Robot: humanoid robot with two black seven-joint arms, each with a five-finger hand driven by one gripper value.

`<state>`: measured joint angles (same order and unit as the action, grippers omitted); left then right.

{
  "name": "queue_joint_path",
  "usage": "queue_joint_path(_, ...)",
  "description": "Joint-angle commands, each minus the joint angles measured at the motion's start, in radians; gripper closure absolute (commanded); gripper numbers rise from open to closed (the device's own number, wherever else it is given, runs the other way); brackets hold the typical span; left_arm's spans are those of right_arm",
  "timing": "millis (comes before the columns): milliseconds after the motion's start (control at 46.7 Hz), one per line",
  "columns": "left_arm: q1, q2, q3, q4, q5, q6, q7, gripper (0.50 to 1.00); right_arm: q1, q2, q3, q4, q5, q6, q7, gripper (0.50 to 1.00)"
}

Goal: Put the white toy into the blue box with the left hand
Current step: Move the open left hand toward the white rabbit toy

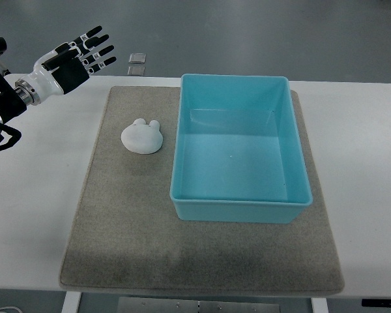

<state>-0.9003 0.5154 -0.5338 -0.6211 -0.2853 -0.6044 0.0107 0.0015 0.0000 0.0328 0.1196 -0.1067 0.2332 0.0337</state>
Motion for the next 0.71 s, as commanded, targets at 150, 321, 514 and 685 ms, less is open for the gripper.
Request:
queue_joint_path(150,0.0,0.0,0.0,0.0,0.006,0.0,0.0,0.504,0.0,0.0,-0.001,0.0,0.001,0.0,0.0,0.564)
queue_joint_path(321,-0.02,0.0,-0.002,0.009,0.005,0.002,-0.003,0.501,0.0,0.0,-0.001,0.0,0.001,0.0,0.0,0.564)
queue_joint_path(514,-0.026,0.0,0.001,0.02,0.006,0.0,-0.017,0.504,0.0,0.0,-0.001,0.0,-0.001,0.0,0.0,0.564)
queue_joint_path(685,-0.029,0.002,0.002,0.02,0.098,-0.003,-0.034,0.504,0.0,0.0,0.001,0.0,0.001,0.0,0.0,0.564)
